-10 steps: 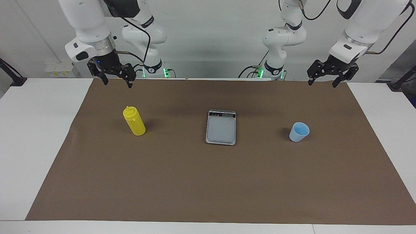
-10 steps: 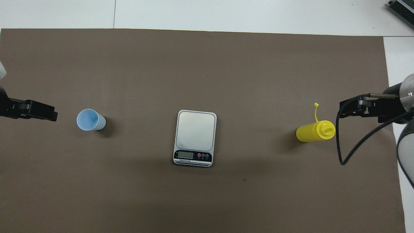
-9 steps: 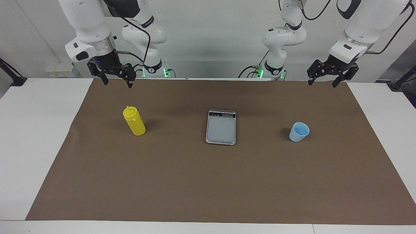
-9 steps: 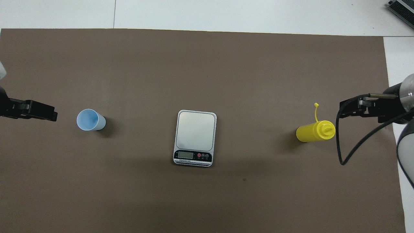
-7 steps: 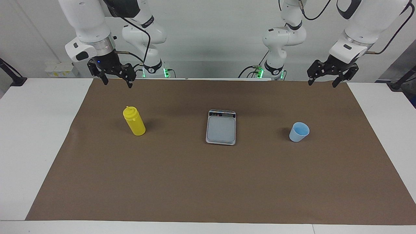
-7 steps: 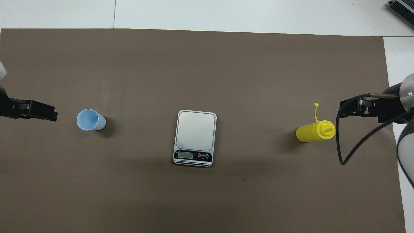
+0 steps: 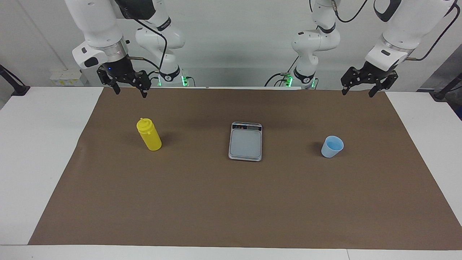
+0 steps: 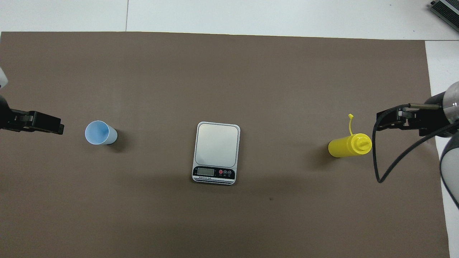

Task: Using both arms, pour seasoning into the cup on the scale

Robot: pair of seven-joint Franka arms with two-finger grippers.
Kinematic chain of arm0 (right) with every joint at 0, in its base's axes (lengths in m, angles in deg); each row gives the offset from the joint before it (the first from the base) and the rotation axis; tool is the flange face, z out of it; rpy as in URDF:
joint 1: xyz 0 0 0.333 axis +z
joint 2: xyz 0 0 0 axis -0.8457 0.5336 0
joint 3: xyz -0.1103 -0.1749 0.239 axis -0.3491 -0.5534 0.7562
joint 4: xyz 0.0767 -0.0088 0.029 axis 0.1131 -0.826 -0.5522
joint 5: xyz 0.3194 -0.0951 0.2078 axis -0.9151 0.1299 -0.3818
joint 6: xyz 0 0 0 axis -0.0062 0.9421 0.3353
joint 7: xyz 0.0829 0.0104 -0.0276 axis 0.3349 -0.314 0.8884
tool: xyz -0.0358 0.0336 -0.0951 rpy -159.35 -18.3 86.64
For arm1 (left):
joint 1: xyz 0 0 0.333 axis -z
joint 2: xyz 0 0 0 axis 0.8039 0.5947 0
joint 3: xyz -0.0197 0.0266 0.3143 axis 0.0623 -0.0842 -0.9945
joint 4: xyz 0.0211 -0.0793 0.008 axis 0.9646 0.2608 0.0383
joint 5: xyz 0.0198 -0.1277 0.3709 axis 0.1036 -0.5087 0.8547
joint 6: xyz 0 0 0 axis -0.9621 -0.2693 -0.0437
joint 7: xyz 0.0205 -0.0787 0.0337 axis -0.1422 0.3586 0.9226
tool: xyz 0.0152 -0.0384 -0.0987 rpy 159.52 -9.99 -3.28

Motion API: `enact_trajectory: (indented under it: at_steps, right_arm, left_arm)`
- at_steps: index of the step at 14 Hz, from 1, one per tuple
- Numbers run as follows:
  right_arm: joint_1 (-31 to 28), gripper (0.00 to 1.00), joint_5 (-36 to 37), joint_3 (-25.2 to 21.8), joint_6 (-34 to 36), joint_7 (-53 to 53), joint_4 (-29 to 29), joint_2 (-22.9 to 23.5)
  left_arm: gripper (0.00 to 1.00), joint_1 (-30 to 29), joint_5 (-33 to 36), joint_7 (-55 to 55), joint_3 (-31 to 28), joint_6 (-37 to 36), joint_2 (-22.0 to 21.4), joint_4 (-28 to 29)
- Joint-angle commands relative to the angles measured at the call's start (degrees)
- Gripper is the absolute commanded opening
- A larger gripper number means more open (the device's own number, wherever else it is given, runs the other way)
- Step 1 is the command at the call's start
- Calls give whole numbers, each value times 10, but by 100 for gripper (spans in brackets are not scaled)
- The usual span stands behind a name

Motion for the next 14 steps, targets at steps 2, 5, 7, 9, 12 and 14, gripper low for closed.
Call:
enact_trajectory:
  at_steps: [2, 5, 7, 9, 12, 14]
  right_arm:
    - [-7, 100, 0, 3, 1, 10, -13, -12]
    - [-7, 100, 0, 4, 1, 10, -13, -12]
    - [-7, 100, 0, 4, 1, 10, -13, -12]
    - [-7, 100, 0, 3, 1, 10, -13, -12]
    - [-7, 100, 0, 4, 1, 10, -13, -12]
    - [-7, 100, 0, 3, 1, 10, -13, -12]
  left_arm:
    - [100, -4, 2, 5, 1, 13, -18, 24]
    - [100, -4, 2, 5, 0, 19, -24, 37]
    - [100, -7, 4, 1, 0, 60, -31, 71]
    - [100, -8, 3, 1, -1, 105, -27, 113]
    - [100, -31, 1, 7, -1, 154, 1, 135]
    - [100, -47, -1, 8, -1, 213, 20, 163]
